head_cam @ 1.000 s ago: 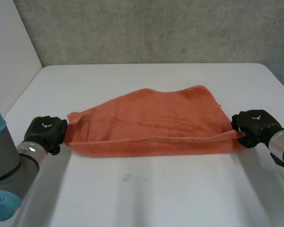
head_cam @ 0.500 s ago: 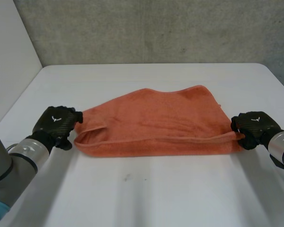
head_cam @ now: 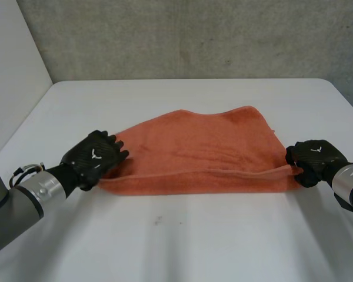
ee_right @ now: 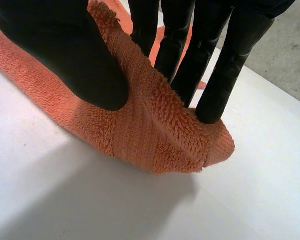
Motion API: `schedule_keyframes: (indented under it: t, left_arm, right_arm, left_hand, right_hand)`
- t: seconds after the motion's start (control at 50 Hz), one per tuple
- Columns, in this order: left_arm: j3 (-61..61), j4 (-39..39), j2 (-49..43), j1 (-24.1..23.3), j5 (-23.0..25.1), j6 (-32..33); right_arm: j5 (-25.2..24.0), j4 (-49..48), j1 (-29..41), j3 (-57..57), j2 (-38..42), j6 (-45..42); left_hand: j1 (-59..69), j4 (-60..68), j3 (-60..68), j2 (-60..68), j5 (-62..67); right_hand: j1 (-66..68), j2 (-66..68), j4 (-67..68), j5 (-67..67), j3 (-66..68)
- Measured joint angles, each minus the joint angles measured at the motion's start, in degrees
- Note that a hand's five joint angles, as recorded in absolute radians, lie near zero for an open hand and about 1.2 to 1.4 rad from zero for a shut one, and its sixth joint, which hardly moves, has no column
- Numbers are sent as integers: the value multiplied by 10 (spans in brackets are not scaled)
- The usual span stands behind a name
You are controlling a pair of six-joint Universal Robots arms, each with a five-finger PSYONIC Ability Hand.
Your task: Fold the laundry
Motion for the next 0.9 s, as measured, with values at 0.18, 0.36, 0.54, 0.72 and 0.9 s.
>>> schedule_keyframes:
  t: [0.18, 0.36, 0.54, 0.72, 0.9]
  left_arm:
    - [31, -29, -43, 18, 5, 95]
    - [36, -29, -52, 32, 29, 89]
    - [47, -25, -95, 32, 33, 90]
    - [65, -8, -122, 32, 30, 87]
    - [65, 74, -93, 42, -31, 82]
  right_arm:
    - [0, 0, -1, 0, 1, 0]
    - [0, 0, 0, 0, 3, -1]
    - [1, 0, 1, 0, 6, -1]
    - [7, 0, 1, -3, 8, -1]
    - [14, 11, -2, -25, -5, 2]
  left_hand:
    - [0, 0, 0, 0, 0]
    - [0, 0, 0, 0, 0]
    - [20, 21, 24, 25, 21]
    - [306, 299, 297, 305, 299]
    - [347, 376, 373, 375, 367]
  right_hand:
    - [0, 0, 0, 0, 0]
    - [0, 0, 0, 0, 0]
    - [0, 0, 0, 0, 0]
    - [0, 0, 0, 0, 0]
    - [0, 0, 0, 0, 0]
